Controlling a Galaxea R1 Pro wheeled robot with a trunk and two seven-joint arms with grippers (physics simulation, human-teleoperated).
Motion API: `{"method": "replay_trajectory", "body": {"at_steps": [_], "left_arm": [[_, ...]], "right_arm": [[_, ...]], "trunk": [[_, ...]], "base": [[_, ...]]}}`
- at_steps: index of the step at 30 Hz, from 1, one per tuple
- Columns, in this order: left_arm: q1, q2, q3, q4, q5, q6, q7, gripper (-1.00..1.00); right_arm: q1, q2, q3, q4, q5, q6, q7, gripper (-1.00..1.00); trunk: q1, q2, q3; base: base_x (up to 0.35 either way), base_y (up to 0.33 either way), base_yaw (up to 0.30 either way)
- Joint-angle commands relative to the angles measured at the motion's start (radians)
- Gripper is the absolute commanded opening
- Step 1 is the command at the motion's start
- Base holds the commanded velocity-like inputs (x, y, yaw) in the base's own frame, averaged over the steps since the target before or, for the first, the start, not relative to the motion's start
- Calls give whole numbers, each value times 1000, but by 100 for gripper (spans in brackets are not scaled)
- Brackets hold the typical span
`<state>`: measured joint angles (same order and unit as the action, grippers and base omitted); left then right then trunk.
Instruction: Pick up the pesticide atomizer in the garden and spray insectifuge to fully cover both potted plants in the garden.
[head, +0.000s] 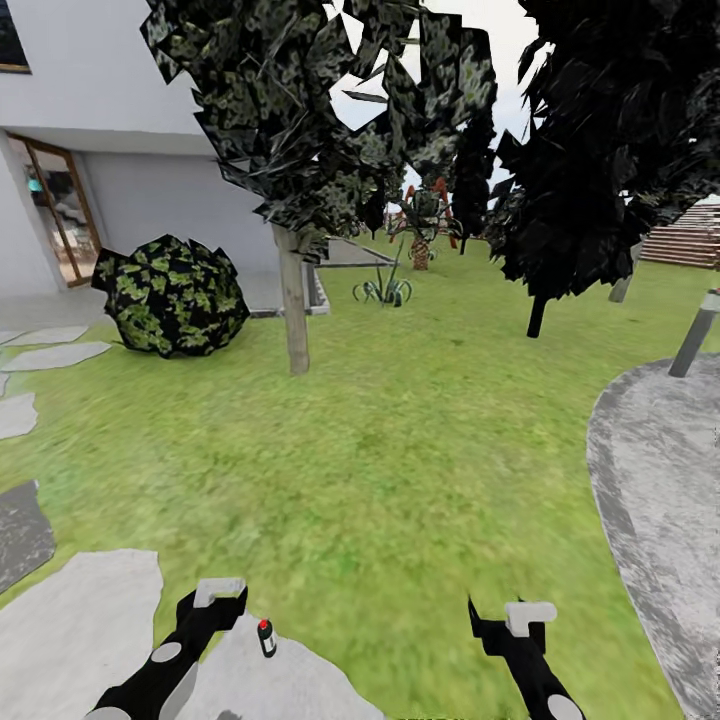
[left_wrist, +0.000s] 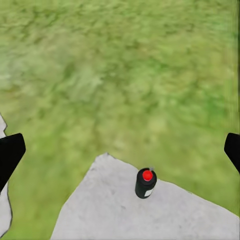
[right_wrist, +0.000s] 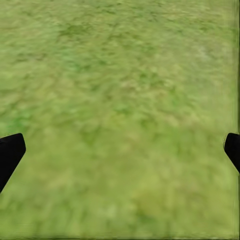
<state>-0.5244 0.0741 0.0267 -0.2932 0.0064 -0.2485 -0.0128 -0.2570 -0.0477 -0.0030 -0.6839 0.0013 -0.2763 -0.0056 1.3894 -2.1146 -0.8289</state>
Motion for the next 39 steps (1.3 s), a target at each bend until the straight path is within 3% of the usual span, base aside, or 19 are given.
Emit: {"method": "replay_trajectory", "body": {"at_steps": [1,15,31,39], "left_arm": [[0,0,3,1,0,-3,-1,100],[0,0,2,2,-2,-3,-1,100],[1,0,4,1,-2,-5,-1,100],[1,1,7,0,1,-5,-1,100]], "right_arm": [[-1,0,0,3,0,-3,-1,100],[-1,0,-2,7,0,-3,-1,100],[-1,0,-2,7,0,-3,-1,100],[-1,0,0,8,0,-3,-1,100]], "trunk": [[0,0,-1],[0,0,-1],[0,0,-1],[0,0,-1]], "base": [[0,306,-289],[0,284,-298],[-2,52,-300],[-181,152,-260]]}}
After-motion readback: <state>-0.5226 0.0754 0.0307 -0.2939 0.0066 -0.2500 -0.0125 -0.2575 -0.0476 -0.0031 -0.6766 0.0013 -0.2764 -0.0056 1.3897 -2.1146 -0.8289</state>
